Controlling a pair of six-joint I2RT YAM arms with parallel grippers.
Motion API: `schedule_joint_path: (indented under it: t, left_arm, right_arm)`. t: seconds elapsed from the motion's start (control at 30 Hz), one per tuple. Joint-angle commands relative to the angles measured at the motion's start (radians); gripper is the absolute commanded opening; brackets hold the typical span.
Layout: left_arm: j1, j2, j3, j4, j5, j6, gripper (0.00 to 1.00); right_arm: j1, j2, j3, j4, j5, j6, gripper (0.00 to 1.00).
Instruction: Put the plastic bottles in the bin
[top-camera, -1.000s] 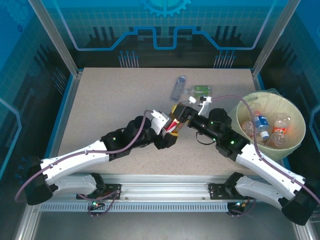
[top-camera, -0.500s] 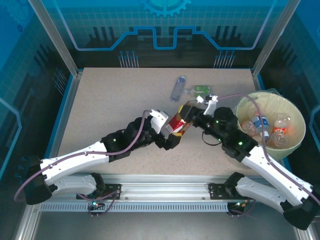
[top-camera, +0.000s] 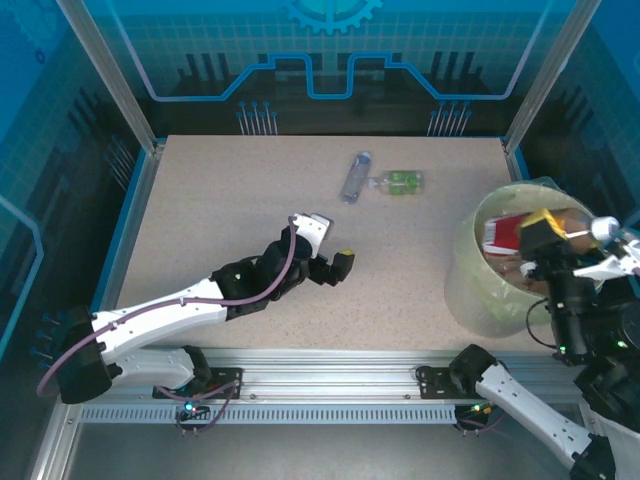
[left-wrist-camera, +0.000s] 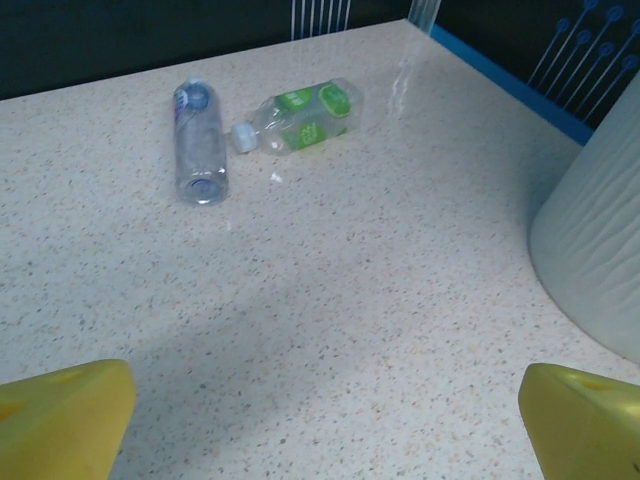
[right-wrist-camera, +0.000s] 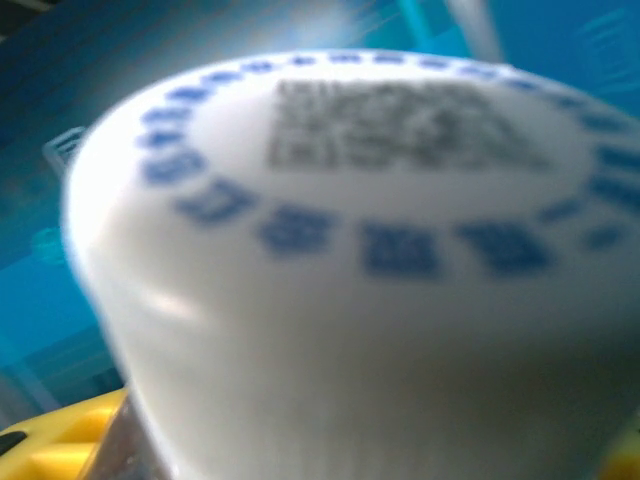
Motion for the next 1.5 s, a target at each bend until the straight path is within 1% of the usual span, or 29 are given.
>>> schedule_joint_path:
  t: [0.0,0.07,0.13,0.2,0.33,0.43,0.57,0.67,0.7,0.77,0.87,0.93,1.0,1.03,1.13,1.2,1.27,1.4,1.47]
  left_arm:
    - [-0.002,0.004,0.032,-0.015,-0.025,-0.009,0.99]
    - [-0.002,0.011,0.034,-0.017,-0.021,-0.007,0.99]
    - [-0.002,0.019,0.038,-0.022,-0.023,-0.009,0.99]
    - [-0.002,0.025,0.041,-0.032,-0.019,-0.010,0.99]
    - [-0.002,0.036,0.040,-0.029,-0.026,-0.005,0.99]
    - [-0.002,0.045,0.044,-0.032,-0.019,-0.014,0.99]
    - [-0.002,0.056,0.046,-0.040,-0.008,-0.029,0.99]
    - [-0.002,0.059,0.052,-0.047,0.005,-0.037,0.99]
    - [-0.002,0.059,0.051,-0.046,0.007,-0.037,0.99]
    - [-0.002,0.059,0.050,-0.047,0.005,-0.036,0.99]
    - [-0.002,0.059,0.052,-0.049,0.003,-0.033,0.99]
    - [-0.002,0.057,0.052,-0.047,-0.001,-0.026,0.99]
    - [-0.002,0.060,0.050,-0.044,-0.011,-0.020,0.99]
    - [-0.002,0.061,0.049,-0.043,-0.014,-0.016,0.99]
    - [-0.002,0.076,0.050,-0.044,-0.017,-0.015,0.99]
    - [-0.002,0.084,0.055,-0.048,-0.014,-0.018,0.99]
    - [-0.002,0.086,0.056,-0.048,-0.008,-0.019,0.99]
    - [-0.002,0.088,0.056,-0.047,-0.014,-0.014,0.99]
    - [-0.002,0.087,0.058,-0.049,-0.014,-0.015,0.99]
  right_arm:
    - [-0.003,0.021,0.016,-0.089,0.240,-0.146,0.45]
    - [0.001,0.048,0.021,-0.104,0.299,-0.170,0.46]
    - [0.002,0.072,0.009,-0.075,0.315,-0.203,0.47]
    - [0.004,0.097,0.008,-0.066,0.300,-0.203,0.47]
    - [0.004,0.126,0.022,-0.075,0.238,-0.146,0.46]
    - [0.005,0.134,0.013,-0.034,0.218,-0.146,0.46]
    - [0.001,0.195,0.049,-0.050,0.210,-0.134,0.46]
    - [-0.034,0.237,0.048,-0.032,0.199,-0.131,0.46]
    - [-0.063,0.253,0.047,-0.027,0.176,-0.123,0.46]
    - [-0.158,0.294,0.058,-0.045,0.092,-0.082,0.45]
    - [-0.420,0.368,0.093,-0.114,-0.140,0.029,0.45]
    - [-0.624,0.396,0.090,-0.131,-0.337,0.107,0.45]
    - [-0.790,0.414,0.072,-0.133,-0.502,0.169,0.46]
    - [-0.866,0.423,0.057,-0.131,-0.578,0.197,0.46]
    - [-1.036,0.439,-0.013,-0.082,-0.804,0.290,0.50]
    - [-1.109,0.436,-0.064,-0.032,-0.908,0.354,0.53]
    - [-1.154,0.437,-0.089,-0.014,-0.948,0.389,0.58]
    - [-1.160,0.440,-0.102,-0.023,-0.921,0.376,0.68]
    - [-1.160,0.440,-0.107,-0.042,-0.901,0.357,0.76]
